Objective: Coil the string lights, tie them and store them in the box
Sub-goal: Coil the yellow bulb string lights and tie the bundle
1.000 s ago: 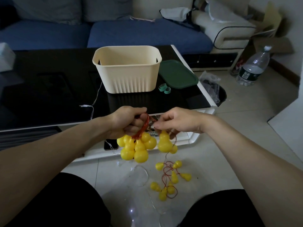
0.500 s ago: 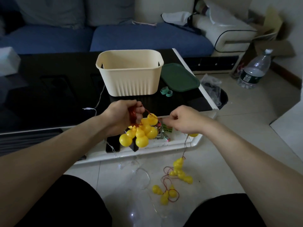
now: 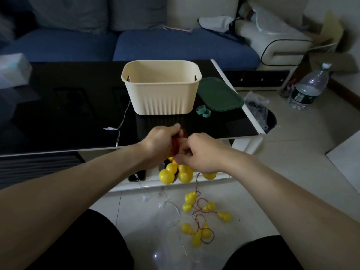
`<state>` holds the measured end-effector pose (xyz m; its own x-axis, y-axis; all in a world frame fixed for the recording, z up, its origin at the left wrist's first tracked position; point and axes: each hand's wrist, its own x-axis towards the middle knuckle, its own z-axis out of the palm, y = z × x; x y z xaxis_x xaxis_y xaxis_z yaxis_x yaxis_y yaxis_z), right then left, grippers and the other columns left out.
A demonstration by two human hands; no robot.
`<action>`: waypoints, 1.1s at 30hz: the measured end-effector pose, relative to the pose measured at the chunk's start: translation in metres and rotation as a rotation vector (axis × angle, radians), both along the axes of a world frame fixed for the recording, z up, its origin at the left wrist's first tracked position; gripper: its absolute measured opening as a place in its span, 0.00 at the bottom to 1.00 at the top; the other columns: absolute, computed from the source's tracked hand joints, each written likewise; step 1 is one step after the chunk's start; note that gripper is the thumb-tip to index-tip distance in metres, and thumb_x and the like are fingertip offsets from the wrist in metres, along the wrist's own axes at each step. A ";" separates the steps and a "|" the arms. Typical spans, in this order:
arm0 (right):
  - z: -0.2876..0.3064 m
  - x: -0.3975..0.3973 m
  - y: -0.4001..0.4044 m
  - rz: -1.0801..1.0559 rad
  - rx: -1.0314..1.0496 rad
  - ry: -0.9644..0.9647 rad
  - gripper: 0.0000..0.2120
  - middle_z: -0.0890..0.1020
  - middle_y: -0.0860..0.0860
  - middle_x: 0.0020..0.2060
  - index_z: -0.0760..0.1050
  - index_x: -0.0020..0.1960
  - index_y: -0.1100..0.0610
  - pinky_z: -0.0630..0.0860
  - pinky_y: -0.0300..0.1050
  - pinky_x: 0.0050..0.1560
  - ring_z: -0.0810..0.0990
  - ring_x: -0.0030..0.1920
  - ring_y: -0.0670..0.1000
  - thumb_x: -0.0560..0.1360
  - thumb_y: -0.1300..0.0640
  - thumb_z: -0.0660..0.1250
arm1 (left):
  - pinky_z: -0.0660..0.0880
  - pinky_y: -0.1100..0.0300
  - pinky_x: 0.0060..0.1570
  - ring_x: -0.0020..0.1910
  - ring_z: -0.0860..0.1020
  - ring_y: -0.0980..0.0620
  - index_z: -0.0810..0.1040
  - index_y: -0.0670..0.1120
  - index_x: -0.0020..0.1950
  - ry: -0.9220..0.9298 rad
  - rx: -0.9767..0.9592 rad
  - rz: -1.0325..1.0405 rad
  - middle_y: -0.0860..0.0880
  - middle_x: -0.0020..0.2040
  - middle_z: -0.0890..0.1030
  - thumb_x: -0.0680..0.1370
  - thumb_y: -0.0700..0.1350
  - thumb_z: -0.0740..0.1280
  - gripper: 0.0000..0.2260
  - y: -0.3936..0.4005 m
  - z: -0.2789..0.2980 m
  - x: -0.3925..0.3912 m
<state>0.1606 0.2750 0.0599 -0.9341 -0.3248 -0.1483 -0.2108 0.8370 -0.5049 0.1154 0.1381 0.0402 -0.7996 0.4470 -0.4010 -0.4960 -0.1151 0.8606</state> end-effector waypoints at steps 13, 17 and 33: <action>0.002 -0.015 0.037 -0.130 -0.112 -0.114 0.20 0.80 0.49 0.28 0.80 0.33 0.55 0.75 0.46 0.34 0.76 0.29 0.44 0.60 0.41 0.82 | 0.57 0.62 0.24 0.24 0.58 0.53 0.76 0.37 0.45 0.262 -0.381 -0.530 0.47 0.27 0.64 0.76 0.64 0.60 0.28 -0.001 0.001 0.016; -0.004 -0.015 0.044 -0.090 -0.293 -0.216 0.20 0.83 0.51 0.32 0.84 0.42 0.55 0.78 0.50 0.41 0.79 0.32 0.45 0.60 0.42 0.82 | 0.52 0.60 0.25 0.24 0.54 0.53 0.79 0.42 0.41 0.245 -0.384 -0.585 0.49 0.26 0.58 0.74 0.64 0.61 0.25 -0.007 0.005 0.013; -0.001 -0.006 0.024 -0.104 -0.488 -0.076 0.14 0.82 0.48 0.27 0.76 0.36 0.54 0.73 0.38 0.33 0.78 0.28 0.44 0.79 0.51 0.69 | 0.47 0.61 0.23 0.18 0.56 0.56 0.59 0.50 0.31 -0.059 -0.118 -0.448 0.52 0.22 0.59 0.79 0.57 0.60 0.20 -0.022 0.015 0.009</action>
<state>0.1548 0.2991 0.0585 -0.9578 -0.2786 -0.0709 -0.0865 0.5144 -0.8532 0.1244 0.1165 0.0554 -0.5125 0.6916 -0.5089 -0.5232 0.2184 0.8237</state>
